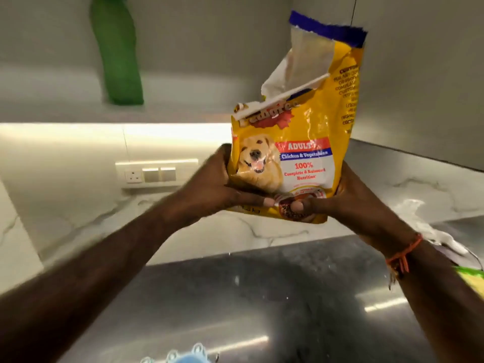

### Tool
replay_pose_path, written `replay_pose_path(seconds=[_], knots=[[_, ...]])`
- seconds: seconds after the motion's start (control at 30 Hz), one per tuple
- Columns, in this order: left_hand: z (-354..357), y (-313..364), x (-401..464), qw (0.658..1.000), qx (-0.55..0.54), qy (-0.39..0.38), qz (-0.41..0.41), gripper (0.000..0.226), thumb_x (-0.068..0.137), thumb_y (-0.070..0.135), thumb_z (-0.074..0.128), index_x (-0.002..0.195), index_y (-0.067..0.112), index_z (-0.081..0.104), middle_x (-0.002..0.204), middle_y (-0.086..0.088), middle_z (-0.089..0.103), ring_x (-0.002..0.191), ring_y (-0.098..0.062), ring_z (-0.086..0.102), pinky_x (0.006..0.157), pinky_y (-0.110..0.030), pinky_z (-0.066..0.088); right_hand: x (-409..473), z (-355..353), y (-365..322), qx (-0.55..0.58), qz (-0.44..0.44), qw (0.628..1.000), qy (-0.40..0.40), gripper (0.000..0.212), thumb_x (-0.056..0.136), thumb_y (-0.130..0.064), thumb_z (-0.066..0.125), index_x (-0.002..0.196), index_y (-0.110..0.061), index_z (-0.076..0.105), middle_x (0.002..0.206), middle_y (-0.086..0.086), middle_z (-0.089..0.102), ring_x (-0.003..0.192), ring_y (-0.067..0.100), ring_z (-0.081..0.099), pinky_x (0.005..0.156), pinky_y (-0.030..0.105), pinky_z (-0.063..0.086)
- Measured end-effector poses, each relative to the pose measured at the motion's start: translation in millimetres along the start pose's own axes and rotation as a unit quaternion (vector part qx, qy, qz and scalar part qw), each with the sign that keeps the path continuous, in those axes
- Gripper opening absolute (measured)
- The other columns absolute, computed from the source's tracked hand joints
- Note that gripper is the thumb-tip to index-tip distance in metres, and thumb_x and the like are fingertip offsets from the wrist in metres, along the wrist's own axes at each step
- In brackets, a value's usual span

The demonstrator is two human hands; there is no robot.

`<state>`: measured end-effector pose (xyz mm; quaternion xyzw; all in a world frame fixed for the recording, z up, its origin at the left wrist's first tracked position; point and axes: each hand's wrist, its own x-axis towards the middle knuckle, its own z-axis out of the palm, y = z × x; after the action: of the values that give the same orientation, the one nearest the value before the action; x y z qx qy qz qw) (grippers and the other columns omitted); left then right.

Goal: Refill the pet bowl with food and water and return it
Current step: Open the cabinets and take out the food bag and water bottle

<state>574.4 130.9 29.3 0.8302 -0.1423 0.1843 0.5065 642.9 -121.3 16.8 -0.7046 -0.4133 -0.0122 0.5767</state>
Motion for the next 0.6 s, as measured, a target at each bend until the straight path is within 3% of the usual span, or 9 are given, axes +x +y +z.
replay_pose_path(seconds=[0.17, 0.27, 0.43, 0.6], knots=[[60, -83, -41, 0.998, -0.030, -0.008, -0.047, 0.109, 0.054, 0.020, 0.104, 0.144, 0.015, 0.043, 0.133, -0.004, 0.067, 0.120, -0.017, 0.068, 0.094, -0.048, 0.060, -61, 17, 81, -0.014, 0.092, 0.995, 0.041, 0.093, 0.062, 0.004, 0.092, 0.141, -0.013, 0.047, 0.124, 0.004, 0.073, 0.111, 0.021, 0.073, 0.090, 0.044, 0.062], [90, -128, -68, 0.996, -0.027, -0.024, -0.087, 0.113, 0.051, 0.028, 0.105, 0.144, 0.024, 0.042, 0.130, 0.002, 0.069, 0.118, -0.015, 0.069, 0.095, -0.049, 0.059, -98, 28, 127, -0.038, 0.161, 0.986, 0.027, 0.092, 0.060, -0.022, 0.100, 0.139, -0.020, 0.052, 0.124, -0.001, 0.073, 0.112, 0.019, 0.072, 0.093, 0.048, 0.060], [136, -187, -113, 0.985, -0.033, -0.090, -0.145, 0.114, 0.060, 0.037, 0.100, 0.151, 0.033, 0.033, 0.135, 0.009, 0.066, 0.122, -0.011, 0.066, 0.101, -0.049, 0.056, -163, 61, 183, -0.052, 0.242, 0.967, 0.052, 0.086, 0.058, -0.021, 0.099, 0.132, -0.023, 0.057, 0.116, -0.011, 0.075, 0.105, 0.004, 0.072, 0.088, 0.025, 0.060], [175, -231, -156, 0.976, -0.042, -0.125, -0.171, 0.122, 0.065, 0.023, 0.099, 0.159, 0.027, 0.021, 0.143, 0.011, 0.060, 0.126, -0.006, 0.062, 0.101, -0.036, 0.056, -211, 87, 228, -0.044, 0.288, 0.955, 0.060, 0.087, 0.057, -0.010, 0.099, 0.132, -0.019, 0.056, 0.116, -0.010, 0.074, 0.101, -0.001, 0.071, 0.080, 0.010, 0.053]])
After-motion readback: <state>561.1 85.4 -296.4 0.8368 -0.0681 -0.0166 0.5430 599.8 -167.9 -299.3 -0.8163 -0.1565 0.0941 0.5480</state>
